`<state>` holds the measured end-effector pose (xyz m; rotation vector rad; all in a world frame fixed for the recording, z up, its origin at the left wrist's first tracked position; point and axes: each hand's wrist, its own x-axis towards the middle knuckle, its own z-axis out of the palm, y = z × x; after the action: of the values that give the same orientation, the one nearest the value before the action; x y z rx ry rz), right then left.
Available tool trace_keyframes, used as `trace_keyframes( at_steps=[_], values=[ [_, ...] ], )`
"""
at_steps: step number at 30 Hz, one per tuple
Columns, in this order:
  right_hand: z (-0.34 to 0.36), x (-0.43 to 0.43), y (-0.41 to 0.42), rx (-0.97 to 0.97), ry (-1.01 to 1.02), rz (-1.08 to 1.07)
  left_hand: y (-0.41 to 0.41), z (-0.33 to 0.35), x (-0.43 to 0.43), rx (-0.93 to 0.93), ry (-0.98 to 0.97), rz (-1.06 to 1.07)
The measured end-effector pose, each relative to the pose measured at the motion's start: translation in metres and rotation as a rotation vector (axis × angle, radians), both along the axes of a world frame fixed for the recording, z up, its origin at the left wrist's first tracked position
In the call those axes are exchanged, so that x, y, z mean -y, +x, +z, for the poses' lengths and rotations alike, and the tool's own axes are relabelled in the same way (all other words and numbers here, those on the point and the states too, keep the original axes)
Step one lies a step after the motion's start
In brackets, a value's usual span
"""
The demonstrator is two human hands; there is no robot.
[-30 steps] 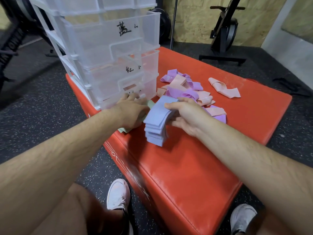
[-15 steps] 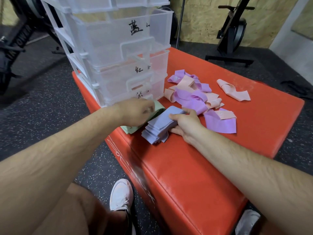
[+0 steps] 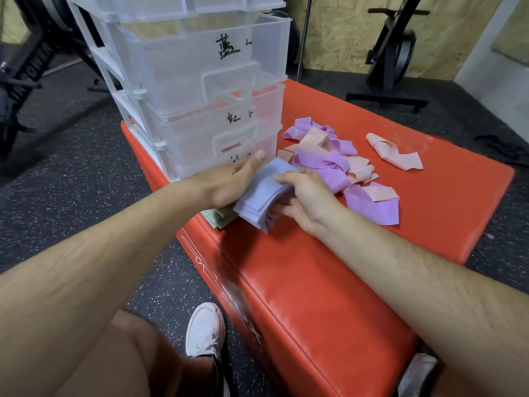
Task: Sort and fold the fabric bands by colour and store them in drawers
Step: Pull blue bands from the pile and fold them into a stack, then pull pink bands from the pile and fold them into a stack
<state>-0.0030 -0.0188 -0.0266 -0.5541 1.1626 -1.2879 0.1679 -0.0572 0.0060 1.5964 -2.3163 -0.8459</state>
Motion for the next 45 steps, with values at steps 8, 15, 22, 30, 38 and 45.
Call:
trace_keyframes(
  at_steps=[8,15,22,30,38,45],
  values=[
    [-0.035,-0.003,0.000,-0.159,0.063,-0.120,-0.001,-0.009,-0.002,0.219,-0.109,-0.172],
    [-0.033,-0.004,-0.002,-0.556,0.016,-0.049,-0.004,-0.022,-0.005,0.429,-0.231,-0.268],
    [-0.028,-0.003,-0.033,-1.167,0.043,0.093,-0.006,-0.028,-0.007,0.409,-0.290,-0.259],
    [-0.031,-0.015,-0.036,-1.782,-0.374,0.279,-0.009,-0.031,-0.005,0.407,-0.403,-0.260],
    [-0.015,-0.020,-0.034,-1.761,-0.390,0.331,-0.015,-0.031,-0.011,0.398,-0.510,-0.292],
    [-0.001,-0.029,-0.048,-1.801,-0.352,0.301,-0.039,-0.020,-0.014,0.388,-0.521,-0.288]
  ],
)
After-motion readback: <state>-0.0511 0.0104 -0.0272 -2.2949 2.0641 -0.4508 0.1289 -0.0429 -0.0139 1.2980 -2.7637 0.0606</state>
